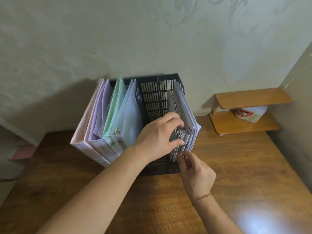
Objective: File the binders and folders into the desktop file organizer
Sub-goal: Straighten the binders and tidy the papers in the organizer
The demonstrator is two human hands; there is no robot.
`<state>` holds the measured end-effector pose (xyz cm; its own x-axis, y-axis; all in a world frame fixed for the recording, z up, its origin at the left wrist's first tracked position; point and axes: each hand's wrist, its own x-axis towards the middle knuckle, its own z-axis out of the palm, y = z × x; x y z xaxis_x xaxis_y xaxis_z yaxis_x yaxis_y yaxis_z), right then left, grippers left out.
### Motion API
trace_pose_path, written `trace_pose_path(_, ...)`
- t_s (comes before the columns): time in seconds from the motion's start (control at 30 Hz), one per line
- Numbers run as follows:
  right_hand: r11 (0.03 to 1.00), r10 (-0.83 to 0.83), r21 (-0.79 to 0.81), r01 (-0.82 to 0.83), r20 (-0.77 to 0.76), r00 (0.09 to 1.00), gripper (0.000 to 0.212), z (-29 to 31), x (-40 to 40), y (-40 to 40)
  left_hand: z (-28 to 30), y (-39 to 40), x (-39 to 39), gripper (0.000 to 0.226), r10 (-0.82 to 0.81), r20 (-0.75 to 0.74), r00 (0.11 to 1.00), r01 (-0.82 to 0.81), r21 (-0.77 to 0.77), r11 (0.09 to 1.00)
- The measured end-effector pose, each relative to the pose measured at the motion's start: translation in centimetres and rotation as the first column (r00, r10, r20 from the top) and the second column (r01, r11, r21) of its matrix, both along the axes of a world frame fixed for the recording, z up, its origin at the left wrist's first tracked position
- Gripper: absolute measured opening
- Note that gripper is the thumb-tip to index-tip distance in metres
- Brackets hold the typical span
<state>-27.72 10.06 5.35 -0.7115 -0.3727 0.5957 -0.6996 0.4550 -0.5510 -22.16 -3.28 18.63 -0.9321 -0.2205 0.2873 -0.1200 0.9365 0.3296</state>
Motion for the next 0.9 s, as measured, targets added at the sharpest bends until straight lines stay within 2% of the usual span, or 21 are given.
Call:
trace_pose_path(0.23, 0.997, 0.034, -0.063, -0.04, -0.089, 0.995, 0.007, -0.7, 0.0, -0.3, -0.4, 0.1, 0.3, 0.028, 0.009, -0.032, 0.999, -0.009, 0.001, 1.0)
trace_pose_path(0.37, 0.999, 0.001, 0.032, 0.0, -0.04, 0.999, 0.019, -0.4, -0.4, -0.7, 0.1, 0.0, 0.4, 0.022, -0.041, 0.011, 0.999, 0.042, -0.054, 0.998)
trace_pose_path(0.43, 0.997, 0.024, 0.072, -0.021, -0.036, 0.999, 0.023, -0.5, -0.2, -0.6, 0.4, -0.1, 0.3, 0.024, -0.063, 0.036, 0.997, 0.065, -0.076, 0.995)
trace_pose_path(0.53, 0.998, 0.062, 0.033, -0.06, -0.062, 0.996, 0.024, -0.6, 0.1, -0.2, 0.5, -0.1, 0.3, 0.035, -0.035, 0.076, 0.997, 0.041, -0.087, 0.995)
trace_pose_path(0.63, 1.0, 0.022, 0.017, -0.021, -0.055, 0.998, 0.021, -0.7, 0.0, -0.2, 0.2, -0.4, 0.5, 0.028, 0.01, 0.056, 0.998, -0.006, -0.078, 0.997)
trace_pose_path(0.8, 0.963, -0.052, 0.27, 0.024, 0.097, 0.994, 0.022, -0.1, 0.3, -1.8, -0.1, -0.5, 0.8, 0.024, 0.054, 0.045, 0.998, -0.053, -0.016, 0.998)
trace_pose_path(0.9, 0.845, -0.091, 0.531, -0.062, 0.257, 0.962, 0.031, 0.6, -0.5, -3.0, -0.1, -0.6, 0.8, 0.025, 0.045, 0.088, 0.995, -0.044, -0.015, 0.999)
